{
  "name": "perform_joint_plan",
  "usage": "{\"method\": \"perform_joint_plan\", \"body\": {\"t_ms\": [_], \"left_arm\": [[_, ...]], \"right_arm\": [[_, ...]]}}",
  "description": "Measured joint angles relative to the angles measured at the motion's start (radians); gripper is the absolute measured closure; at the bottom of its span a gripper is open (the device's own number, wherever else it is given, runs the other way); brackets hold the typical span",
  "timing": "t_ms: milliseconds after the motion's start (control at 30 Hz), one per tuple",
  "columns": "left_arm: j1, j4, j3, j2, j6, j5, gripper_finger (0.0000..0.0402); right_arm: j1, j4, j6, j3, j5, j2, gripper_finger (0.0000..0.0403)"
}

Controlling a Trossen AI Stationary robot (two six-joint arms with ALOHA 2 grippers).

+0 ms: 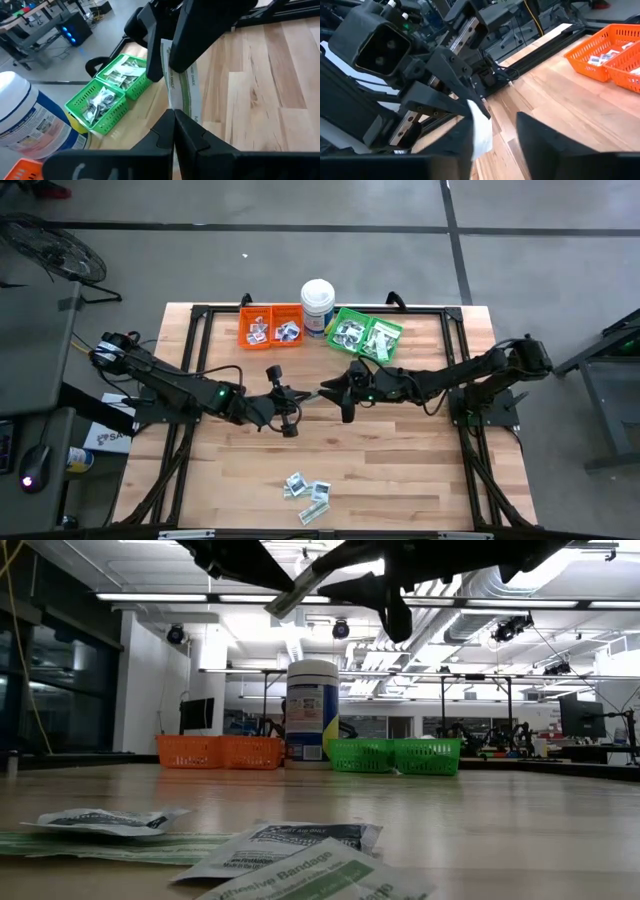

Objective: Pick & Place First Aid Supplies
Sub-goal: Put the green bandage pack into the right green bin

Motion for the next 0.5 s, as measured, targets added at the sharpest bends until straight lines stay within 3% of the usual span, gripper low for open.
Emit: {"method": "perform_joint_plan", "body": {"t_ms": [233,500], "left_arm": [[0.000,0.000,0.000,0.000,0.008,0.000,0.0401],[-0.001,0.001,0.000,-0.001,0.138,0.057,0.0368]], "right_arm": [[-0.001,0.001,-0.028,0.000,-0.034,0.000,0.0391],[-0.002,0.000,0.009,0.000,0.010,0.000,0.0402]]}}
